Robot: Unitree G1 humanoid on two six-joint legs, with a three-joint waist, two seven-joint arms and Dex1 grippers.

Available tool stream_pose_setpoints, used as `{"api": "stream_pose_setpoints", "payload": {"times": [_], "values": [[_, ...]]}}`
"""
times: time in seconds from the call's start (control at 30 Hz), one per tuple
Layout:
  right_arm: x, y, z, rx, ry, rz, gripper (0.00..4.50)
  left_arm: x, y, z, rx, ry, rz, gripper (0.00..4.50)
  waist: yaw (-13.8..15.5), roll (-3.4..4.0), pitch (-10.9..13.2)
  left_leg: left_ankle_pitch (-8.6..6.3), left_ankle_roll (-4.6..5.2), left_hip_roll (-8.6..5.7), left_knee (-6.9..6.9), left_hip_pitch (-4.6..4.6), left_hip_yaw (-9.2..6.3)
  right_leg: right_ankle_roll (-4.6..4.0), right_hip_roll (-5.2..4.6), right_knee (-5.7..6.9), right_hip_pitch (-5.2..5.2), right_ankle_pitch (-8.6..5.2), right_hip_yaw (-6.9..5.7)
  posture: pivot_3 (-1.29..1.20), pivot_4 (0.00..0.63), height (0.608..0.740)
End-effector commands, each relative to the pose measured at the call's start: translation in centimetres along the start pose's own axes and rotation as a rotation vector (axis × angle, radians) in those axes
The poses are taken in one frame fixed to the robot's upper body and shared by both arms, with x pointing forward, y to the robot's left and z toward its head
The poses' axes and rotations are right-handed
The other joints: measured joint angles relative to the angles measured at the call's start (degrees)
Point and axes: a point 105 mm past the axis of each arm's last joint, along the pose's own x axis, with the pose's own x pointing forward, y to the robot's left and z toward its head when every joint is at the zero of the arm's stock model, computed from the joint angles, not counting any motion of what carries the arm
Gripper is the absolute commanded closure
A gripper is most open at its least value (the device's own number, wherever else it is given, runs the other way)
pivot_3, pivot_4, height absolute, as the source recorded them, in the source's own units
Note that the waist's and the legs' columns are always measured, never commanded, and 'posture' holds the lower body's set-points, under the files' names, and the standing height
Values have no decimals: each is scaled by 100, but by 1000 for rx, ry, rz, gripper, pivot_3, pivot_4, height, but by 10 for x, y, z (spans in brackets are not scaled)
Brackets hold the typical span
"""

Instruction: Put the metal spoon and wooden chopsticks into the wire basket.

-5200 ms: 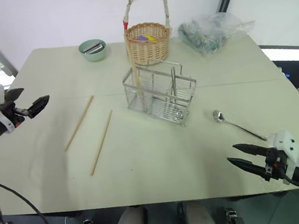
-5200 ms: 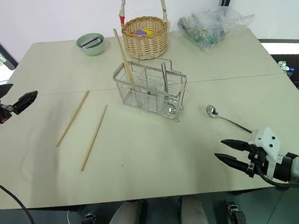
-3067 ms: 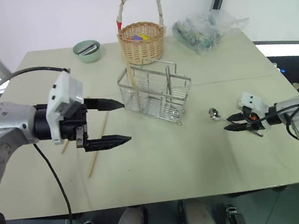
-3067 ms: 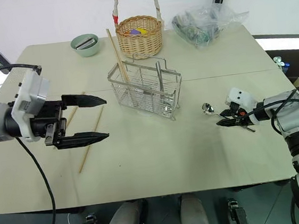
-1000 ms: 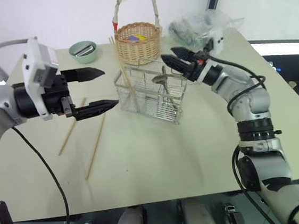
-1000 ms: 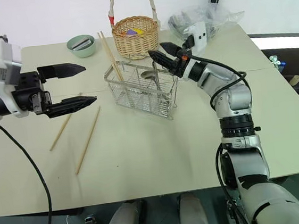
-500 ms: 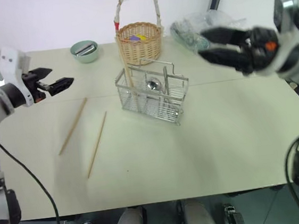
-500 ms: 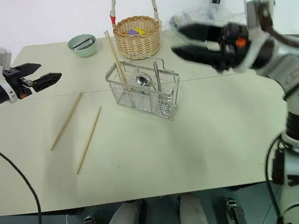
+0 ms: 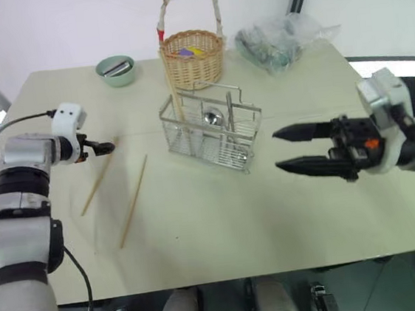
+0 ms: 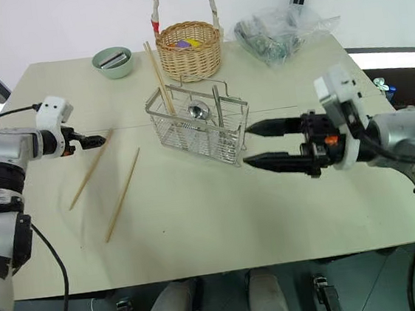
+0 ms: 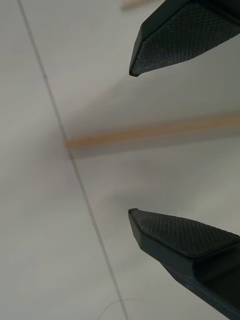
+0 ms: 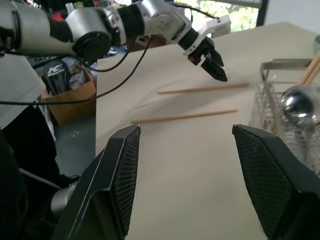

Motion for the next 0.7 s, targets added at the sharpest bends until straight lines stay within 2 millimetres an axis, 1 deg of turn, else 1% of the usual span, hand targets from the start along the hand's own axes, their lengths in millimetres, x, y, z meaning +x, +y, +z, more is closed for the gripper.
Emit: {"api": "stream_pose_setpoints", "payload": {"times": [0.03, 0.17, 0.27, 0.37, 0.53, 0.6, 0.7], "values": [[-1, 12, 12, -49, -18, 9, 1510, 2, -4, 7, 43, 9, -16, 0, 9, -2, 0, 0, 0, 0, 1, -2, 0, 3, 0, -2, 0, 1, 0, 0, 150, 678], [2, 14, 13, -48, -37, -11, 1510, 12, -12, -5, 76, 71, -54, 0, 18, -7, 0, 0, 0, 0, 5, -4, -1, 9, -1, -4, 1, 6, 0, 0, 150, 678], [3, 15, 12, -40, -44, -25, 1510, 16, -15, -12, 92, 101, -60, 0, 45, -7, -1, 0, 0, 3, 4, -2, -3, 9, -4, -4, 2, 6, 0, 0, 150, 678], [1, 15, 11, -33, -51, -39, 1457, 18, -16, -12, 75, 93, -59, 795, 91, -7, -2, 0, 0, 3, 4, 0, 0, 9, -5, -4, 3, 6, 1, 0, 150, 678], [-1, 15, 11, -26, -57, -53, 1457, 19, -16, -10, 62, 81, -57, 3264, 124, -7, -2, 0, 0, 3, 4, 0, -1, 9, -2, -4, 3, 6, 0, 0, 150, 678], [-2, 14, 9, -26, -54, -60, 1457, 19, -16, -10, 62, 77, -54, 4422, 124, -8, -2, 0, 1, 2, 5, 0, 0, 9, -1, -4, 3, 6, 0, 0, 150, 678], [-3, 13, 7, -23, -51, -64, 1457, 17, -13, -6, 45, 53, -36, 4422, 123, -8, -2, 0, 1, 2, 5, 1, 0, 10, 0, -3, 5, 6, 0, 0, 150, 678]]}}
